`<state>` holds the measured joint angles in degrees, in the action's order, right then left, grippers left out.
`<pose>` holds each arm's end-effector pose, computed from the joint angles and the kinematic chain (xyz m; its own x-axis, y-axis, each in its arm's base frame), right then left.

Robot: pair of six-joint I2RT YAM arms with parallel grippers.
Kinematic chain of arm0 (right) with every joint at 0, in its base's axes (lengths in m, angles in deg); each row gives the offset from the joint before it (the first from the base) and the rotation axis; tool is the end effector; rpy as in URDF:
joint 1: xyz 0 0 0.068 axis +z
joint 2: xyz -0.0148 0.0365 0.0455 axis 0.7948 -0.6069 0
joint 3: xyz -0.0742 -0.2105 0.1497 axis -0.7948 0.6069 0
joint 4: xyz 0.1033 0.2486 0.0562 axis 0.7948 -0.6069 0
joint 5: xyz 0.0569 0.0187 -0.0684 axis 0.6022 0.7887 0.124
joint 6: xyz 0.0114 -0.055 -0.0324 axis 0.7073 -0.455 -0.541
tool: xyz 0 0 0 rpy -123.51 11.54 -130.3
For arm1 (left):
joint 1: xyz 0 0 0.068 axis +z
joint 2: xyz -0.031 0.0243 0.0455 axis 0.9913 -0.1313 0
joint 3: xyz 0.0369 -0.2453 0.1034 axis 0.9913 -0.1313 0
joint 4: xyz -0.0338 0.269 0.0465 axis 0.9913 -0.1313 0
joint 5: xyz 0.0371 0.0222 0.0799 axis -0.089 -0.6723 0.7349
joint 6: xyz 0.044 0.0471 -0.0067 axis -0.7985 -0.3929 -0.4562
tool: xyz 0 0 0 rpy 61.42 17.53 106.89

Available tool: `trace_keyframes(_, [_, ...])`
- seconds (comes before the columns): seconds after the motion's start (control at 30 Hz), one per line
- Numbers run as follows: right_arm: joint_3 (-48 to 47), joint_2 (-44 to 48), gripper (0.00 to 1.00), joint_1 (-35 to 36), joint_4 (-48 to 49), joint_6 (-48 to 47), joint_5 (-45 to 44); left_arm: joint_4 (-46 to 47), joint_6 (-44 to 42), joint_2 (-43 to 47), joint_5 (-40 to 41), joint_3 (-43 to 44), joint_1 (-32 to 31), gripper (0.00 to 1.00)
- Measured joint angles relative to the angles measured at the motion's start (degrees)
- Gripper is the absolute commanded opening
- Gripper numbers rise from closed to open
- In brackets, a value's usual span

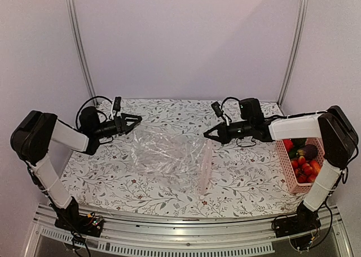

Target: Open the zip-top bag and remove the fake food

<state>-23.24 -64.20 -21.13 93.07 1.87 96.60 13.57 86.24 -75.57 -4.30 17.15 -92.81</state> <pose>0.3181 0.2329 0.1838 -0.5410 -0.2192 -0.8119 -0.8087 0.4006 0.4307 0.3300 -0.1007 0.1671 -0.7054 -0.3526 -0.6149 0.5367 0.3011 -0.7882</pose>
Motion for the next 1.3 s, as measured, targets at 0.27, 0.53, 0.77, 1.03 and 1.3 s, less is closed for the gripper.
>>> trace_keyframes(0.27, [1.33,1.73,0.0,0.0,0.33,-1.51,-0.44,-7.54,-5.79,0.74,1.46,0.66,-2.25,0.0])
trace_keyframes(0.53, [3.34,3.41,0.0,-0.68,0.9,-2.05,-6.03,-12.35,-6.75,3.56,9.01,0.42,-0.07,0.0])
trace_keyframes(0.77, [-1.51,0.44,0.26,-2.27,0.13,-1.22,-14.56,-15.98,-6.67,1.57,13.31,4.68,-1.86,0.41])
trace_keyframes(1.03, [-13.66,-7.93,0.73,-5.22,-4.24,0.63,-23.04,-18.56,-6.54,0.28,18.45,5.9,-0.24,0.61])
trace_keyframes(1.3, [-4.92,-2.19,0.74,-7.56,-7.41,4.57,-18.36,-22.62,-9.68,6.78,19.3,-3.58,-0.04,0.61])
